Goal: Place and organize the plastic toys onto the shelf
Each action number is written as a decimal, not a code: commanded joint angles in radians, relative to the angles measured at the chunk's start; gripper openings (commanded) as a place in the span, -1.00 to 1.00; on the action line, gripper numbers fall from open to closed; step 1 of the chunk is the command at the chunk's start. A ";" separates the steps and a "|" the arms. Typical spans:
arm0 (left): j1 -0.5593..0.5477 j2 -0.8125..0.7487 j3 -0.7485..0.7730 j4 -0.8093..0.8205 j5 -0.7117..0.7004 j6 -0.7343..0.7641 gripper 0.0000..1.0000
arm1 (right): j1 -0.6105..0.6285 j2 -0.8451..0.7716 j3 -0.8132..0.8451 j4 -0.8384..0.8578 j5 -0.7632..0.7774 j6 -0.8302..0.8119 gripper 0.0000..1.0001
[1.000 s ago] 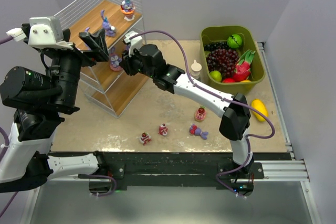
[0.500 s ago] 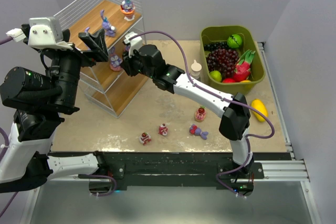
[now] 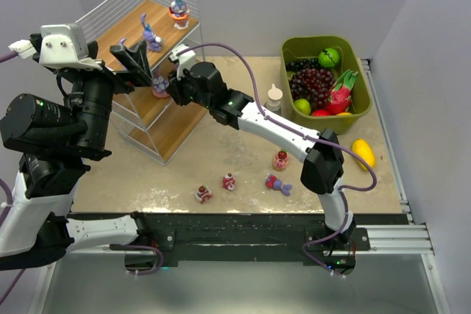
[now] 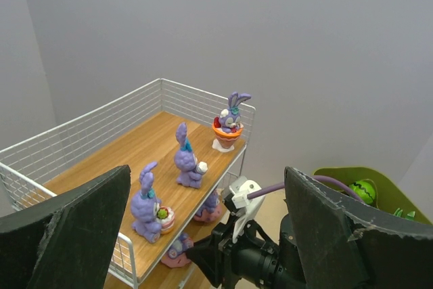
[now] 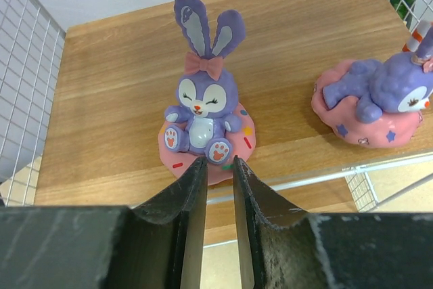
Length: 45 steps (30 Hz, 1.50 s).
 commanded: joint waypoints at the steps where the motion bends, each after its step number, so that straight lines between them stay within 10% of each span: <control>1: -0.002 -0.009 -0.003 0.029 -0.009 0.017 0.99 | -0.003 0.009 0.051 -0.010 0.042 -0.018 -0.50; 14: -0.002 -0.014 -0.007 0.031 -0.009 0.014 0.99 | -0.017 -0.025 0.023 0.017 0.052 -0.024 -0.46; 23: -0.002 -0.023 -0.009 0.025 0.008 0.000 0.99 | -0.017 -0.213 -0.107 0.039 0.038 0.020 -0.01; 34: -0.002 -0.018 -0.033 0.005 0.082 -0.017 0.99 | -0.064 -0.454 -0.373 -0.576 0.331 0.337 0.53; 45: -0.002 0.101 -0.042 -0.073 0.335 -0.143 0.99 | -0.276 -0.830 -0.809 -0.894 0.154 0.663 0.84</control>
